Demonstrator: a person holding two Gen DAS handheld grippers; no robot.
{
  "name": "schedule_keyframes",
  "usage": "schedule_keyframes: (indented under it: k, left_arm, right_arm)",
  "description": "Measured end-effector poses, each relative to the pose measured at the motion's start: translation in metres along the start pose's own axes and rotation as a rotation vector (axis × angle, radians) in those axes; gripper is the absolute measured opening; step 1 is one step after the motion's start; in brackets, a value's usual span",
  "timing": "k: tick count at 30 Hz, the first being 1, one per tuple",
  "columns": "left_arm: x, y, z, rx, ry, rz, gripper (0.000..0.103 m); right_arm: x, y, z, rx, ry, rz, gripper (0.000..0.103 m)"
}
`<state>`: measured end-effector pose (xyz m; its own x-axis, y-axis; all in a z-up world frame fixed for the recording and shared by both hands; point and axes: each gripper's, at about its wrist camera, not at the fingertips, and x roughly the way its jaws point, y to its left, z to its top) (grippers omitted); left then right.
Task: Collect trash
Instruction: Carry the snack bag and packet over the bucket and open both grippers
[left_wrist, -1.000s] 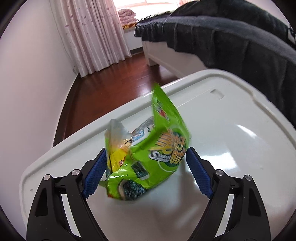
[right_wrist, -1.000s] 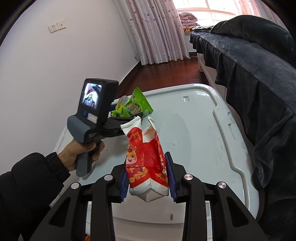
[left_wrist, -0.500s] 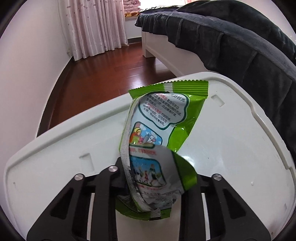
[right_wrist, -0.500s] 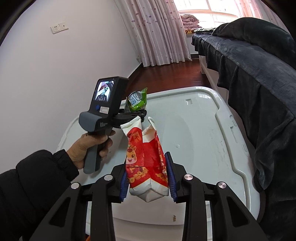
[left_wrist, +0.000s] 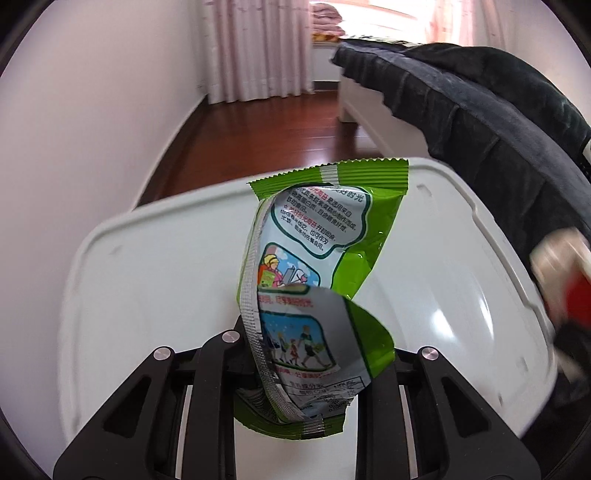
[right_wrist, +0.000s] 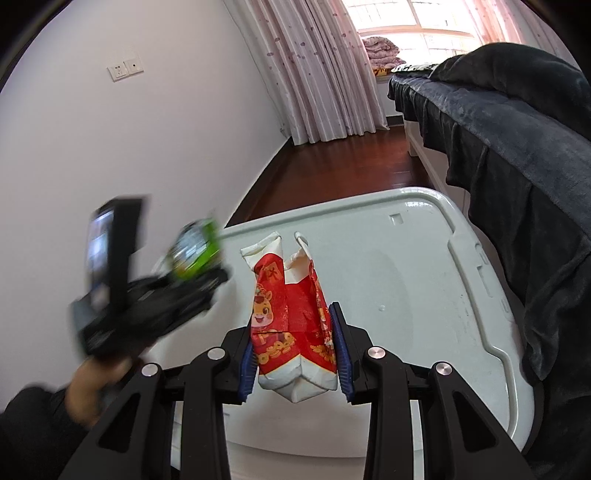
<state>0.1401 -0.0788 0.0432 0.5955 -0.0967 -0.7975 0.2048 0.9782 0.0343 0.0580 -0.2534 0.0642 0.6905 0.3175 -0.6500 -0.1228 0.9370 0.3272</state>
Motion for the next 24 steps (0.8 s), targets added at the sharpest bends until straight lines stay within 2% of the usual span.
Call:
schedule_keyframes:
  k: [3,6,11,17,21,24]
  left_arm:
    - [-0.047,0.004,-0.033,-0.03,-0.008,0.015,0.022]
    - [-0.093,0.004,-0.069,-0.042,-0.036,0.014,0.023]
    - [-0.141,-0.002,-0.132,-0.044,-0.032,-0.014,0.023]
    - [-0.162,-0.004,-0.189,-0.08,0.0,-0.039,0.024]
    - [-0.154,-0.004,-0.217,-0.13,0.035,-0.063,0.024]
    - [-0.137,-0.009,-0.235,-0.125,0.086,-0.064,0.024]
  right_arm:
    - [-0.011,0.012,-0.011,-0.05,-0.022,-0.024,0.035]
    - [-0.035,0.024,-0.031,-0.07,-0.032,-0.012,0.035]
    - [-0.081,0.048,-0.078,-0.074,0.018,0.032,0.036]
    - [-0.118,0.075,-0.14,-0.14,0.076,0.029,0.036]
    - [-0.115,0.076,-0.174,-0.14,0.14,-0.002,0.036]
    - [-0.103,0.076,-0.198,-0.126,0.199,-0.025,0.036]
